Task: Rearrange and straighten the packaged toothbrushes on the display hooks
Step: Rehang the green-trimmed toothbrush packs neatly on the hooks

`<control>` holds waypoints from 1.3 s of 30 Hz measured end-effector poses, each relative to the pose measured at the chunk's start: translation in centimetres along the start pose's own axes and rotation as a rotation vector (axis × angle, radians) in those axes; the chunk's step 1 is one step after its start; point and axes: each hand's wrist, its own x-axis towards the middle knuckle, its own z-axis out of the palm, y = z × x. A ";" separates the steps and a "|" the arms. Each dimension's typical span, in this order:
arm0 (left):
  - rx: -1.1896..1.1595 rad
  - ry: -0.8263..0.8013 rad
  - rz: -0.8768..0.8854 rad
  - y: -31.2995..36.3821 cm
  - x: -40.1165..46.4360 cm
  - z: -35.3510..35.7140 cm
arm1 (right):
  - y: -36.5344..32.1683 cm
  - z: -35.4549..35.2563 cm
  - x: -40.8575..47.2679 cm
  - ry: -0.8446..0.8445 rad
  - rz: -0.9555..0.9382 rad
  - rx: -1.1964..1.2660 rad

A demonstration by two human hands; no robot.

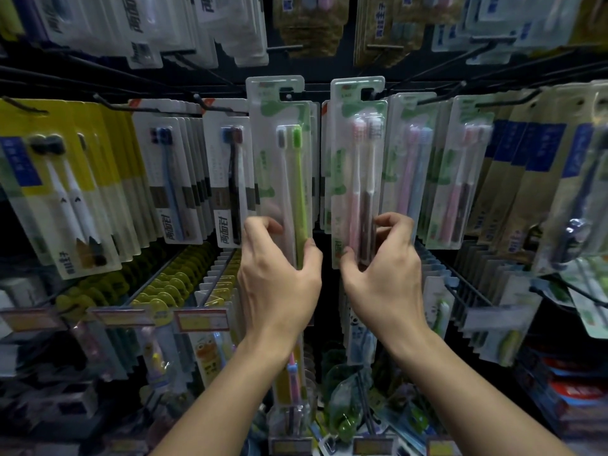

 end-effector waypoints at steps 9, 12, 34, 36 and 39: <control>-0.033 -0.005 0.052 0.9 -0.5 0.7 | 0.0 -0.7 0.3 0.046 -0.004 0.056; -0.036 -0.018 0.067 1.3 -0.8 1.2 | 0.3 -1.3 0.4 0.060 -0.006 0.058; -0.092 -0.067 0.138 5.6 -3.7 6.6 | 5.0 -6.5 1.6 0.195 0.073 0.030; -0.101 -0.063 0.151 5.9 -4.0 7.1 | 5.5 -7.0 1.7 0.208 0.091 0.022; -0.118 -0.068 0.154 6.3 -4.3 7.7 | 6.0 -7.5 1.9 0.225 0.116 0.017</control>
